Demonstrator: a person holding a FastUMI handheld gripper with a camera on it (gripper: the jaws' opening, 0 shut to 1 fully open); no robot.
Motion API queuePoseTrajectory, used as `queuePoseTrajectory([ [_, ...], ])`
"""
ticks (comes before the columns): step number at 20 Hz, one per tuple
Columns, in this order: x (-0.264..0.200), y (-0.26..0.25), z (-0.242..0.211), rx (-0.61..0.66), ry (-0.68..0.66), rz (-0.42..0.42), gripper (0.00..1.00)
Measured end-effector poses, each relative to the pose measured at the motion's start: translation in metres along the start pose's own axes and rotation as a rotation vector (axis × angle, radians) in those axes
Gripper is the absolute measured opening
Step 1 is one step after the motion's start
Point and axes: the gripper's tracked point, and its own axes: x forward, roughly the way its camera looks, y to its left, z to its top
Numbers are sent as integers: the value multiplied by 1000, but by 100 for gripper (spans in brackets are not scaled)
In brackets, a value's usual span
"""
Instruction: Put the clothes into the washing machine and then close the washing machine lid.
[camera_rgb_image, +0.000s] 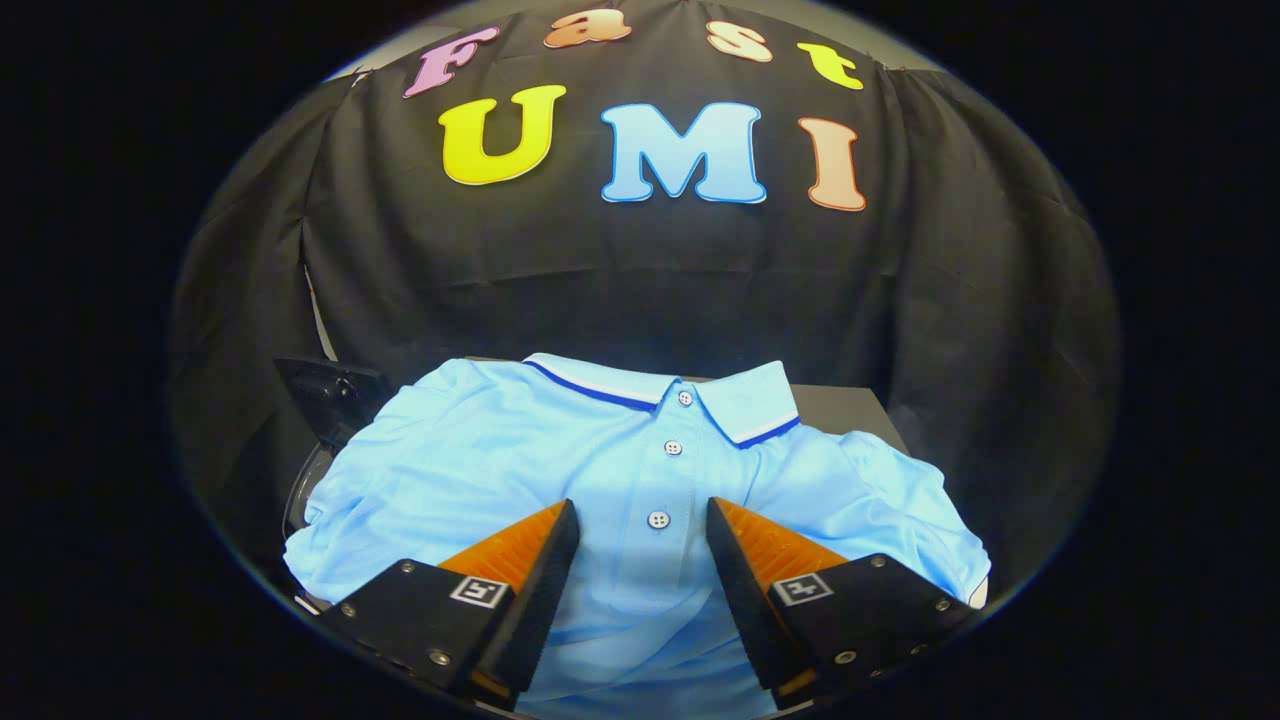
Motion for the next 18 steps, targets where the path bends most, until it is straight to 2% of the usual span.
queuePoseTrajectory([
  [1, 1, 0, 1, -1, 0, -2, 75],
  [3, 2, -1, 2, -9, -4, -13, 51],
  [4, 2, 0, 3, -16, -13, -16, 34],
  [5, 2, 0, 3, -19, -21, -22, 27],
  [6, 2, 1, 3, -18, -24, -18, 16],
  [10, -2, 4, 6, 42, -47, 24, 0],
  [12, -7, 7, 12, 66, -73, 54, 0],
  [18, -41, 25, 48, 57, -180, 72, 0],
])
